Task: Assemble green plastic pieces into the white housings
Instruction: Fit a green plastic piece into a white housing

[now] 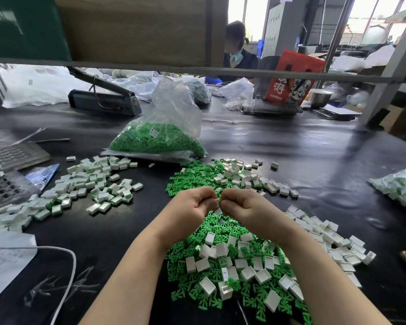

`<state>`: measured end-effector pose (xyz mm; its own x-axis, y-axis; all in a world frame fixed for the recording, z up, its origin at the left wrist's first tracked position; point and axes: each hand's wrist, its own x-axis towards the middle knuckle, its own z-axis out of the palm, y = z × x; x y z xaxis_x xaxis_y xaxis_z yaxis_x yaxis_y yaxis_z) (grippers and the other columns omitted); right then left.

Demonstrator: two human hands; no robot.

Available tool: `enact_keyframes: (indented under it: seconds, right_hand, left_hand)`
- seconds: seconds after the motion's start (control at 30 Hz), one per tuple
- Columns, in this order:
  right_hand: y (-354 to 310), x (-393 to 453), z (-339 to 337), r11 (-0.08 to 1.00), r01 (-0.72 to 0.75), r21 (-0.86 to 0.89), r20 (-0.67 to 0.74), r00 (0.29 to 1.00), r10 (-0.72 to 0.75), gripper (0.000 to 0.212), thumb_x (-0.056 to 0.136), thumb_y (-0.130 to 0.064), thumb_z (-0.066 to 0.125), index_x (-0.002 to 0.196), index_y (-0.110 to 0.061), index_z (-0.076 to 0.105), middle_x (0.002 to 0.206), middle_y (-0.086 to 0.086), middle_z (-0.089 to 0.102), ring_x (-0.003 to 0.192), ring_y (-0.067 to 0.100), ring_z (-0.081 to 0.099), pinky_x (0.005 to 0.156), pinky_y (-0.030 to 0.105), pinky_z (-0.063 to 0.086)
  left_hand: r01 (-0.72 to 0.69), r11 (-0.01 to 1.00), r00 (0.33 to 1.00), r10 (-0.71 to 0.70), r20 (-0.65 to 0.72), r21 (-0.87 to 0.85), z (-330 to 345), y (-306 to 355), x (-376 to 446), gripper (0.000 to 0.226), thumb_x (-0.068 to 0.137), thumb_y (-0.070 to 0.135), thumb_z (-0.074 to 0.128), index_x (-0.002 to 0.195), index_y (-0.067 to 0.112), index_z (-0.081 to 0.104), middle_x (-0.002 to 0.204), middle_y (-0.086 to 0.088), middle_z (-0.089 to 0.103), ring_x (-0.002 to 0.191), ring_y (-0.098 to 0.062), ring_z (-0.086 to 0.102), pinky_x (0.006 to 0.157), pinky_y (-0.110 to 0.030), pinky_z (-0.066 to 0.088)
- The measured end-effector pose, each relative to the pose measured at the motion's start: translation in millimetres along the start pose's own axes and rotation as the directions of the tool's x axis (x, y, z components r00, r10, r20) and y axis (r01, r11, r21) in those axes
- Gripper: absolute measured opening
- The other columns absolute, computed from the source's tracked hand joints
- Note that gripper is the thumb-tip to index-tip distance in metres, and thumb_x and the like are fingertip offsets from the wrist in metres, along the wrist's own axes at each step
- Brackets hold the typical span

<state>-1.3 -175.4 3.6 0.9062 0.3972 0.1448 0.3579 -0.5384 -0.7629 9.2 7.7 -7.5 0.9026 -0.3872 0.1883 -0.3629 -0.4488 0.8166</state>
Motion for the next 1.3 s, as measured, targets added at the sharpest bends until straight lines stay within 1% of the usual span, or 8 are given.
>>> enact_keyframes:
  seconds: [0.4,0.63,0.77,0.9,1.03,1.13,1.2,1.3]
  right_hand:
    - [3.4,-0.1,1.7,0.999,0.047,-0.025,-0.021,0.999,-0.047,0.019,0.098,-0.015,0.054,0.080,-0.020,0.056,0.058,-0.017,0.048,0.054,0.001,0.037,0.053,0.017,0.031]
    - [1.3,-0.6,-1.0,0.996,0.078,-0.035,-0.064,0.995,-0.080,0.026,0.098,-0.019,0.055,0.074,-0.028,0.054,0.055,-0.019,0.050,0.050,0.003,0.037,0.049,0.021,0.032]
    - [2.0,-1.2,-1.2,0.999,0.034,0.036,-0.024,0.999,-0.033,0.022,0.099,-0.020,0.056,0.077,-0.024,0.061,0.056,-0.009,0.052,0.052,0.007,0.045,0.053,0.025,0.038]
    - [2.5,-1.7,-3.5,0.993,0.018,0.120,0.006,1.000,-0.019,0.021,0.100,-0.020,0.054,0.087,-0.009,0.066,0.058,-0.009,0.059,0.054,0.002,0.051,0.056,0.017,0.040]
    - [1.7,-2.3,-5.3,0.978,0.021,0.205,0.020,0.999,-0.026,0.026,0.102,-0.025,0.050,0.085,-0.012,0.065,0.068,-0.001,0.061,0.066,0.016,0.056,0.066,0.039,0.043]
    - [2.3,-2.9,-4.5,0.953,0.012,0.302,0.004,1.000,-0.014,0.027,0.101,-0.029,0.050,0.080,-0.016,0.063,0.068,-0.001,0.061,0.065,0.014,0.056,0.066,0.037,0.043]
    - [3.3,-3.8,-2.5,0.901,-0.048,0.430,0.048,0.998,0.030,0.030,0.097,-0.038,0.053,0.080,-0.015,0.063,0.068,-0.003,0.061,0.064,0.011,0.054,0.064,0.026,0.042]
    - [4.2,-3.1,1.9,0.692,-0.199,0.694,0.205,0.976,0.075,0.034,0.088,-0.047,0.056,0.087,-0.014,0.066,0.079,0.007,0.058,0.072,0.017,0.050,0.070,0.029,0.036]
  left_hand:
    - [-0.042,0.999,0.998,0.041,-0.053,-0.017,-2.0,4.3,-2.5,0.019,0.096,0.014,0.058,0.079,0.021,0.062,0.054,0.012,0.046,0.046,-0.005,0.033,0.044,-0.023,0.029]
    - [-0.059,0.995,0.993,0.050,-0.108,-0.077,-5.3,8.0,-3.6,0.012,0.093,0.015,0.064,0.084,0.023,0.068,0.076,0.004,0.062,0.069,-0.016,0.056,0.069,-0.040,0.049]
    - [-0.078,0.996,0.983,0.069,-0.171,-0.045,-8.1,6.6,-3.6,0.011,0.089,0.016,0.069,0.098,0.018,0.076,0.089,0.001,0.066,0.083,-0.019,0.064,0.079,-0.036,0.053]
    - [-0.075,0.996,0.986,0.066,-0.155,-0.051,-8.3,3.7,-4.9,0.015,0.088,0.014,0.070,0.092,0.028,0.074,0.078,0.009,0.071,0.073,-0.003,0.064,0.072,-0.026,0.054]
    - [-0.113,0.994,0.974,0.112,-0.196,0.002,-6.6,4.9,-2.8,0.011,0.086,0.017,0.073,0.096,0.021,0.076,0.083,0.011,0.071,0.078,-0.007,0.066,0.076,-0.030,0.056]
    - [-0.140,0.990,0.967,0.133,-0.216,-0.016,-6.3,8.8,-2.9,0.013,0.085,0.017,0.073,0.098,0.018,0.076,0.085,0.013,0.070,0.082,-0.004,0.066,0.079,-0.026,0.055]
    - [-0.138,0.989,0.968,0.123,-0.219,-0.053,-5.9,11.9,-3.8,0.015,0.085,0.016,0.072,0.099,0.016,0.076,0.086,0.013,0.069,0.083,-0.003,0.065,0.080,-0.025,0.053]
    - [-0.120,0.982,0.973,0.086,-0.215,-0.149,-4.4,16.3,-4.1,0.015,0.085,0.014,0.072,0.099,0.013,0.076,0.088,0.007,0.065,0.084,-0.008,0.064,0.081,-0.028,0.053]
